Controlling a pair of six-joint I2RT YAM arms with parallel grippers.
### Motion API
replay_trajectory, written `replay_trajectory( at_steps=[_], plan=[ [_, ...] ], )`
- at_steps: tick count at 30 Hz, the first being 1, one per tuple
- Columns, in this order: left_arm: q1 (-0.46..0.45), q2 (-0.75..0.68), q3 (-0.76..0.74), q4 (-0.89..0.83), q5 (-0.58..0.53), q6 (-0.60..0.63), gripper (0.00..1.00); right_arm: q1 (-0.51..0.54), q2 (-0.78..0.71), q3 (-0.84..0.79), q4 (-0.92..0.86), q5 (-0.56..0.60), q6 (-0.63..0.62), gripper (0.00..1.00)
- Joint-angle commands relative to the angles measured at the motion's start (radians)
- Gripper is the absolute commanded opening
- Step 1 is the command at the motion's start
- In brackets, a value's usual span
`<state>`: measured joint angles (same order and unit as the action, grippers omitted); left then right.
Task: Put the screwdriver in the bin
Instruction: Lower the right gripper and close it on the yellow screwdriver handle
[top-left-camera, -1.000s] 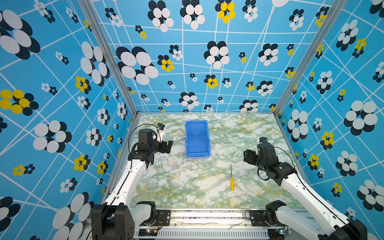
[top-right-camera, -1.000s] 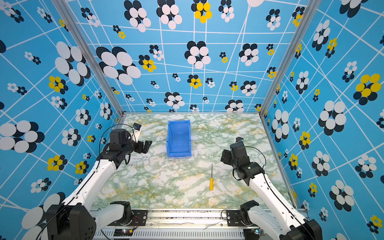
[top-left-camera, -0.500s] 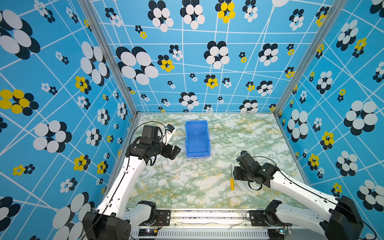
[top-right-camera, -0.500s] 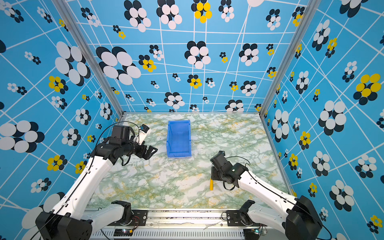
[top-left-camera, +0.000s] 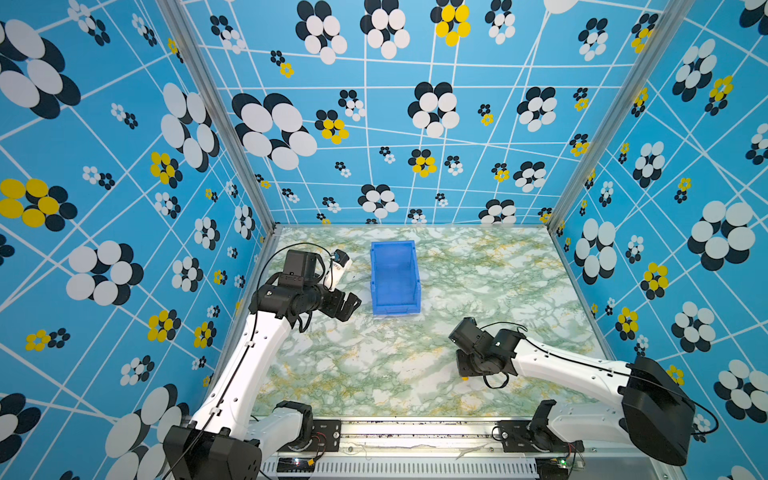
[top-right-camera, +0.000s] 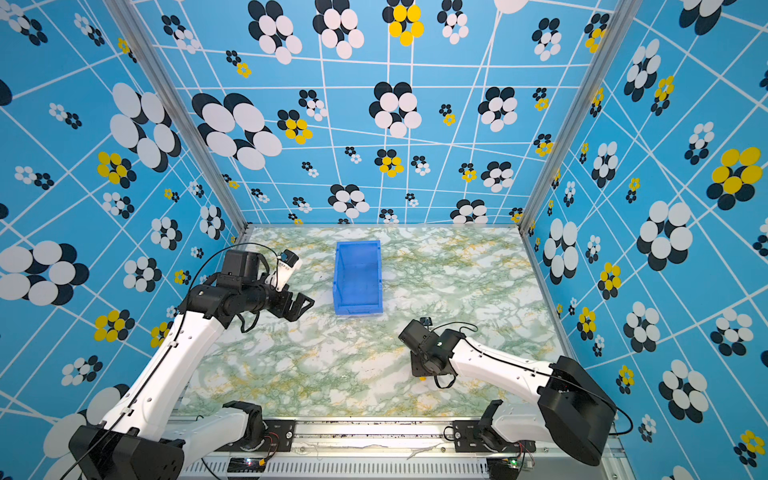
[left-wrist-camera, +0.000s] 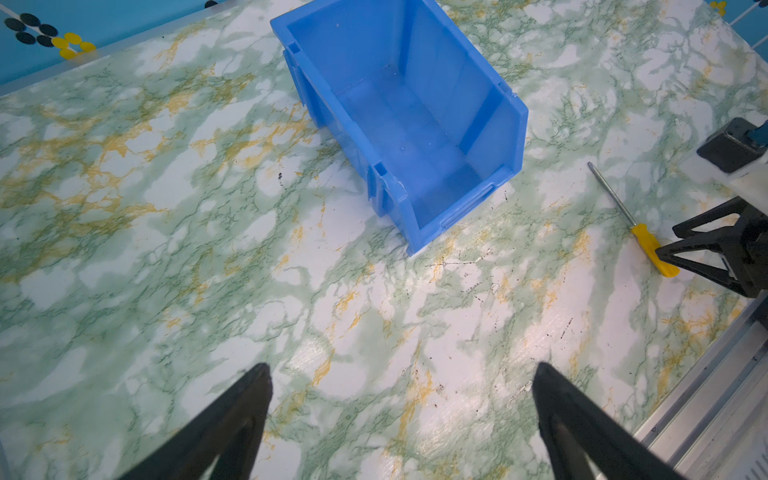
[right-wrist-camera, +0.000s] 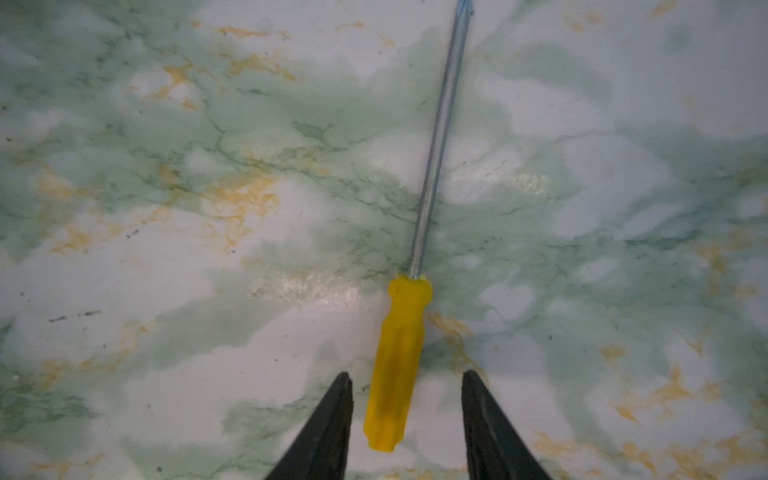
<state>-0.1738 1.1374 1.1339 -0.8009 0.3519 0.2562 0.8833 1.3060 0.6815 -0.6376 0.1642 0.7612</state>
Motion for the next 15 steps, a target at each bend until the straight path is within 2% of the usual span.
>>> replay_trajectory(
  at_steps=[1,15],
  plan=[
    [-0.012,-0.004,0.005,-0.003,-0.003,-0.002,0.99,0.015,0.039,0.022,-0.001,-0.010,0.030,0.44],
    [-0.017,0.011,0.012,-0.006,0.017,-0.014,0.99,0.023,0.127,0.012,0.033,-0.016,0.046,0.35]
  ],
)
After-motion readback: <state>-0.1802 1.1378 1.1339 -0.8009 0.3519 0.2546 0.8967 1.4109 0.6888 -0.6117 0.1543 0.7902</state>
